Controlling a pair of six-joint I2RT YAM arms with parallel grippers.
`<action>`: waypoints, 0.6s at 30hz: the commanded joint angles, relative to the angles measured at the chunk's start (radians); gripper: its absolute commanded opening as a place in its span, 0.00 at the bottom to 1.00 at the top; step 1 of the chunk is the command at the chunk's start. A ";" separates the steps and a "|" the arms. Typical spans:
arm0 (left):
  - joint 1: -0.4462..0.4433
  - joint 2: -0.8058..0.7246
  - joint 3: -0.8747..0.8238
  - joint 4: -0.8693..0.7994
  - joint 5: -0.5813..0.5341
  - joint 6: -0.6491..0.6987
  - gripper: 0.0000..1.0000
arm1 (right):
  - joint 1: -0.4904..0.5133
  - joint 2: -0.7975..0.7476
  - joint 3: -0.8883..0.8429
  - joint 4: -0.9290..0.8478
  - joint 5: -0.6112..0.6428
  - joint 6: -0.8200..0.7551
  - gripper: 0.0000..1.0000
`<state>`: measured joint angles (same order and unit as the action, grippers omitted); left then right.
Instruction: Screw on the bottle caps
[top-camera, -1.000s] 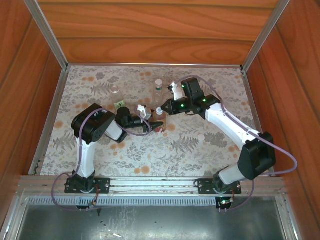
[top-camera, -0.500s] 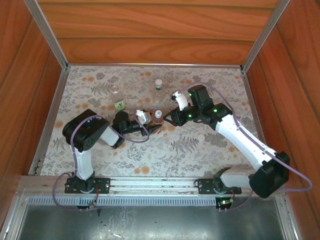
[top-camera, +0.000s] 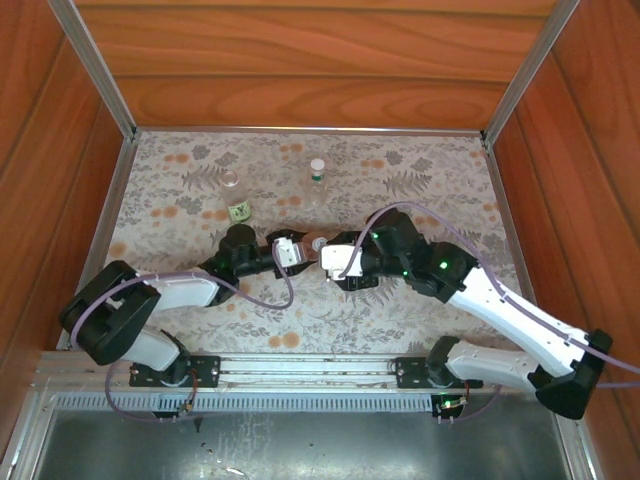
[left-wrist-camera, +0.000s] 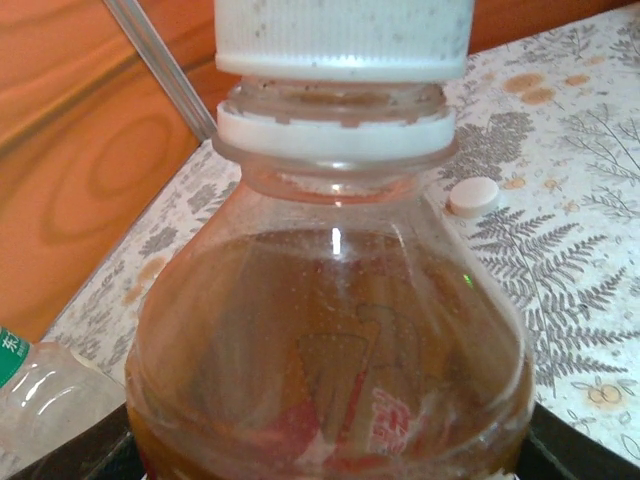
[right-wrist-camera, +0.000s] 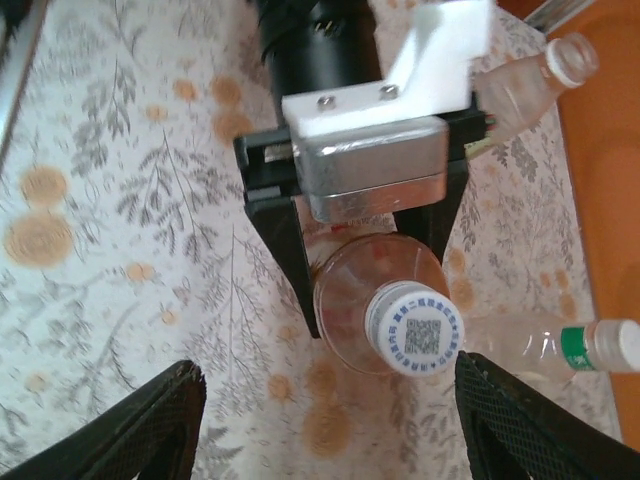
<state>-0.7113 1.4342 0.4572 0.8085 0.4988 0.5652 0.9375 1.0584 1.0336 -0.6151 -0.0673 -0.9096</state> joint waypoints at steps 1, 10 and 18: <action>-0.007 -0.053 -0.012 -0.155 0.014 0.080 0.61 | 0.025 0.059 0.037 -0.025 0.098 -0.149 0.66; -0.017 -0.097 -0.023 -0.204 0.015 0.100 0.61 | 0.035 0.150 0.081 -0.007 0.080 -0.129 0.48; -0.018 -0.122 -0.035 -0.209 0.000 0.102 0.61 | 0.035 0.171 0.082 0.007 0.083 -0.116 0.43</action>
<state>-0.7219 1.3403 0.4374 0.6125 0.4938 0.6472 0.9630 1.2186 1.0954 -0.6113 0.0097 -0.9974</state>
